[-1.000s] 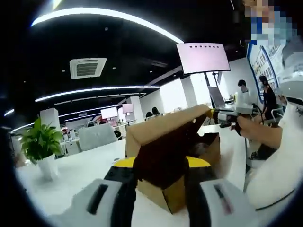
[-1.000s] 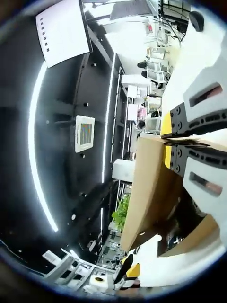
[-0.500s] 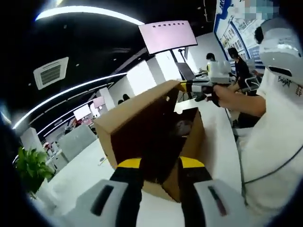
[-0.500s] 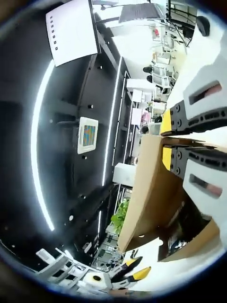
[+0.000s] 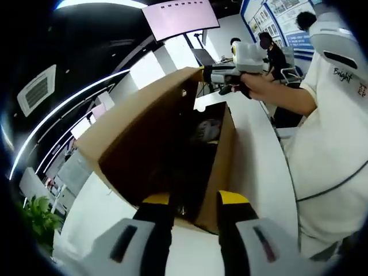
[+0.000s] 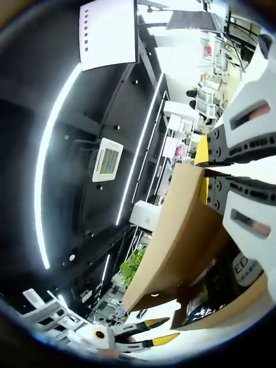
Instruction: Operate the shoe box by opening the lid, removing the specified soft item, and placing it in the target area until the item is outside and the box remains undamaged.
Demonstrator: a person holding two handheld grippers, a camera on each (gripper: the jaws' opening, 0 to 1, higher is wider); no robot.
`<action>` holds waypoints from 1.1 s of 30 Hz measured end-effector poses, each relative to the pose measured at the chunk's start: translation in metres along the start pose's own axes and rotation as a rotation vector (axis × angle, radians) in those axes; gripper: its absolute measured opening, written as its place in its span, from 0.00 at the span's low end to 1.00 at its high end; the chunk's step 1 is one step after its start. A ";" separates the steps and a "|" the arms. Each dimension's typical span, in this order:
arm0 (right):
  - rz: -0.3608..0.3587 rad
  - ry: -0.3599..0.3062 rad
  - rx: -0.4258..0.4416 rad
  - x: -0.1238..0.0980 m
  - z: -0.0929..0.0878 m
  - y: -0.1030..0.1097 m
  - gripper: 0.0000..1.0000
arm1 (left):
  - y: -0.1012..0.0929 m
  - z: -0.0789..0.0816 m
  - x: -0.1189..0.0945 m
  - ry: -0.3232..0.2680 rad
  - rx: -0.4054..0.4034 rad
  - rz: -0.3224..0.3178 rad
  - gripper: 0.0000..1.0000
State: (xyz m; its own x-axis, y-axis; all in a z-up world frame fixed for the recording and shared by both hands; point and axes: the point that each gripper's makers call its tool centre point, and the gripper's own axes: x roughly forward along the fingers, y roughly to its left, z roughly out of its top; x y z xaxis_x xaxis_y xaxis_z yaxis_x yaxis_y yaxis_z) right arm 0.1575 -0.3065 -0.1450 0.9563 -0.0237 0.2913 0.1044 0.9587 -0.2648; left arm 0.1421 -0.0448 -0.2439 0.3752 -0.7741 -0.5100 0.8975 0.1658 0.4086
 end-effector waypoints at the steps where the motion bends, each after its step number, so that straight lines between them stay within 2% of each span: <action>1: 0.005 0.010 0.008 0.000 0.000 -0.001 0.02 | -0.001 0.000 0.001 0.004 -0.012 -0.015 0.26; 2: 0.008 0.012 0.015 0.001 0.000 -0.001 0.02 | -0.004 0.000 0.002 0.022 -0.041 -0.042 0.22; 5: 0.016 0.020 0.028 0.003 0.001 -0.002 0.02 | -0.004 -0.005 0.006 0.062 -0.011 -0.075 0.21; 7: 0.018 0.025 0.029 0.004 0.001 -0.002 0.02 | -0.009 -0.008 0.007 0.093 -0.017 -0.128 0.19; 10: 0.025 0.033 0.026 0.005 0.001 -0.001 0.02 | -0.008 -0.007 0.009 0.102 -0.023 -0.145 0.15; 13: 0.028 0.035 0.019 0.004 0.001 -0.001 0.02 | -0.009 -0.008 0.009 0.114 0.011 -0.163 0.15; 19: 0.033 0.034 0.024 0.005 0.001 -0.001 0.02 | -0.008 -0.006 0.010 0.124 0.001 -0.187 0.16; 23: 0.037 0.034 0.024 0.005 0.001 -0.001 0.02 | -0.015 -0.014 0.015 0.171 0.005 -0.234 0.16; 30: 0.037 0.032 0.028 0.004 0.001 0.000 0.02 | -0.017 -0.012 0.017 0.176 -0.012 -0.252 0.16; 33: 0.034 0.031 -0.004 0.005 0.001 0.000 0.02 | -0.017 -0.014 0.019 0.194 -0.005 -0.258 0.17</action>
State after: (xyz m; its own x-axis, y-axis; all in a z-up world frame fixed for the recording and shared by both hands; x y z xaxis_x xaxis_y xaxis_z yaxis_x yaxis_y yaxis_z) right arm 0.1616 -0.3064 -0.1424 0.9673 0.0004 0.2538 0.0725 0.9579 -0.2777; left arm 0.1368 -0.0537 -0.2708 0.1714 -0.6599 -0.7315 0.9699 -0.0174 0.2429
